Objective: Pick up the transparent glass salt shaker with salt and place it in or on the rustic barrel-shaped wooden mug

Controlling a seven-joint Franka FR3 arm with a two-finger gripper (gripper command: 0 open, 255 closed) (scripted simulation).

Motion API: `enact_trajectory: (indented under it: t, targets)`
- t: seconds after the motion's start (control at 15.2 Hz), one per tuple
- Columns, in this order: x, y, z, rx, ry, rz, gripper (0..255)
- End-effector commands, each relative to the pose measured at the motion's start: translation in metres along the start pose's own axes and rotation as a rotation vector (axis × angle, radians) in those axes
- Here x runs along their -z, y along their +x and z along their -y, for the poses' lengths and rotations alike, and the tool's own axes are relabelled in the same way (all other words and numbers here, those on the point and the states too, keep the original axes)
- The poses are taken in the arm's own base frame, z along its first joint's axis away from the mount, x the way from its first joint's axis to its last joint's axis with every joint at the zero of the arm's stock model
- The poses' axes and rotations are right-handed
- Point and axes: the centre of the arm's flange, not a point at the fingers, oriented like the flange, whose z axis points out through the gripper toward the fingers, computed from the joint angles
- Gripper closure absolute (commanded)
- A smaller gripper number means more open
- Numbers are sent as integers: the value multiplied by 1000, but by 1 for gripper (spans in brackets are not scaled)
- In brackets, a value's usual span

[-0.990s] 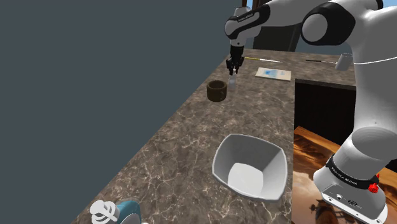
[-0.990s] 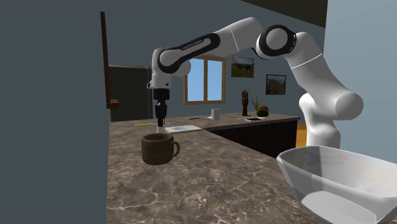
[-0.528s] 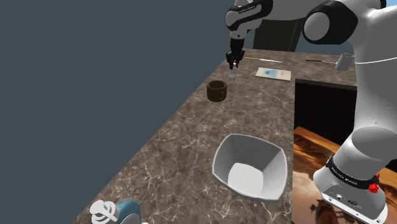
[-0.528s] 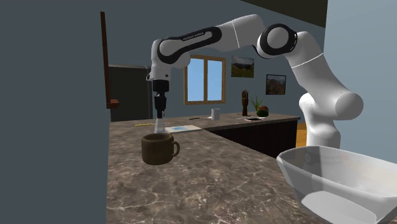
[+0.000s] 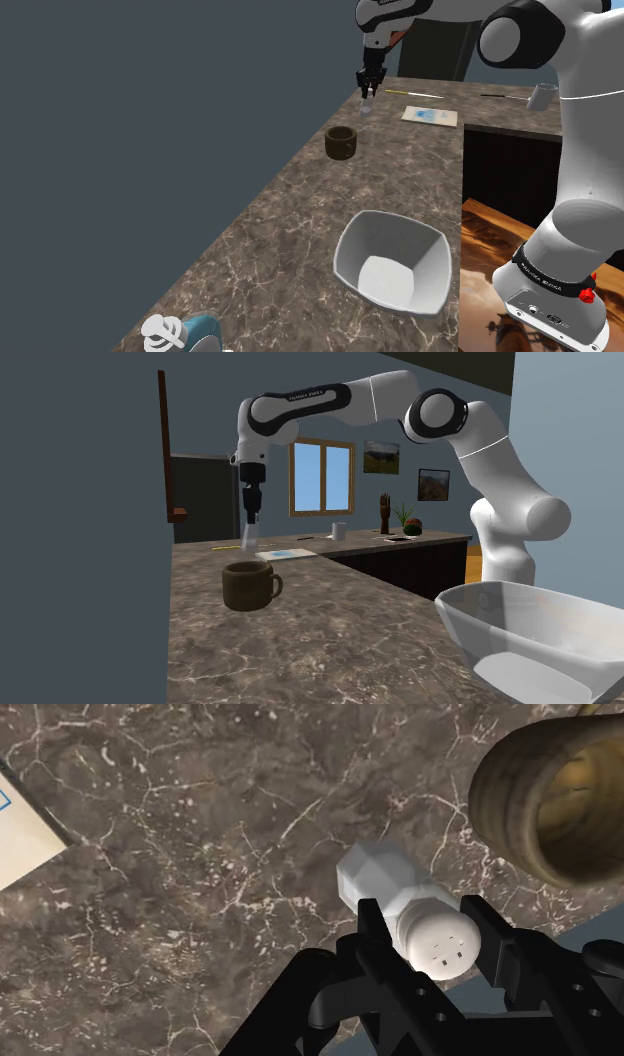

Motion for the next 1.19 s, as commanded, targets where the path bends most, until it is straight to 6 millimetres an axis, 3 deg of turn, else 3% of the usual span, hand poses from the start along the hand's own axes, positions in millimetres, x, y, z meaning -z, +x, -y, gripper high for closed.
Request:
enact_trajectory:
  t: [0.0, 0.66, 1.12]
  targets:
    - [10, 1, 2, 0, 0, 0, 255]
    - [61, 1, 6, 0, 0, 0, 255]
    - [75, -19, 95, 0, 0, 0, 255]
